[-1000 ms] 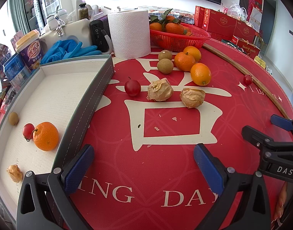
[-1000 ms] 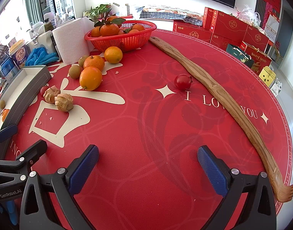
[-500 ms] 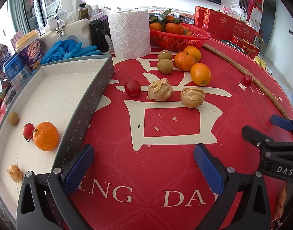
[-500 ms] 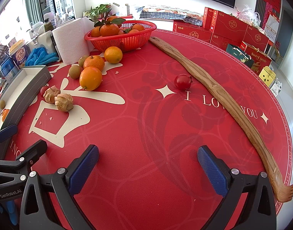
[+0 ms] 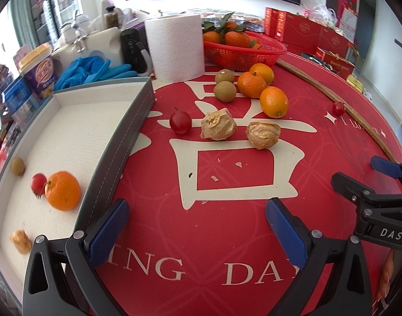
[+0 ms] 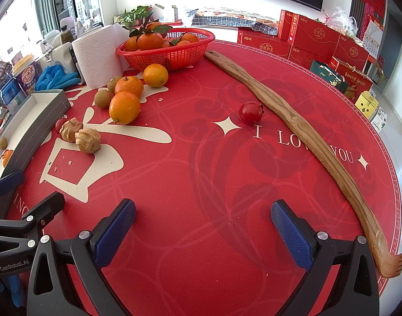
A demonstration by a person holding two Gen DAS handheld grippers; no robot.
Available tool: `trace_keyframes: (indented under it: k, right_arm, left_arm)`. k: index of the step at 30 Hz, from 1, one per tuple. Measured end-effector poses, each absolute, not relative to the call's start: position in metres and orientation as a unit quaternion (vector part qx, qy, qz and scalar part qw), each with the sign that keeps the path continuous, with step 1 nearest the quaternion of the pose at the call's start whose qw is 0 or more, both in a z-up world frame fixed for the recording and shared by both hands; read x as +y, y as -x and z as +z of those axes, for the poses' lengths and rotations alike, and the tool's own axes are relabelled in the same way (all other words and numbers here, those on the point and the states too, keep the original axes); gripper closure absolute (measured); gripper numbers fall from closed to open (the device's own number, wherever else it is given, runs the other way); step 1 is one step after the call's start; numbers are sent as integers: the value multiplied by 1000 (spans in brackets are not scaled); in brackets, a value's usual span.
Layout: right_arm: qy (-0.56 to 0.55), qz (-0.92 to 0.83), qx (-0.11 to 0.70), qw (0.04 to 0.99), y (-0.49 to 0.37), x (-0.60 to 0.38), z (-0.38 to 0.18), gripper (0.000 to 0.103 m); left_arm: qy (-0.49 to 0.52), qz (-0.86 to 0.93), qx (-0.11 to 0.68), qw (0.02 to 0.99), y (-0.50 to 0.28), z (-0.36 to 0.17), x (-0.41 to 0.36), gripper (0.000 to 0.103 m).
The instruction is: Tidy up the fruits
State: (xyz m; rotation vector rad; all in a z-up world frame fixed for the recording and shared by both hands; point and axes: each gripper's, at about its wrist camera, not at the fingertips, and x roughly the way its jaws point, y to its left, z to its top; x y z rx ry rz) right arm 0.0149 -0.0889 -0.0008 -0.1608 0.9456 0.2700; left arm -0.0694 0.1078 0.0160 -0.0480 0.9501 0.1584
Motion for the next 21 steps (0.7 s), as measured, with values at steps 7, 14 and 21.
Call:
trace_keyframes:
  k: [7,14,21]
  right_arm:
    - [77,129,454,878,-15,-88,-1,0]
    - [77,129,453,879,-15,-88,-1,0]
    - [77,129,453,879,-15,-88,-1,0]
  left_arm:
    - [31,91,472,876,56,19,126,2]
    - [0,67,455,888,36,40,100,17]
    - [8,61,476,877,7,27,96,47]
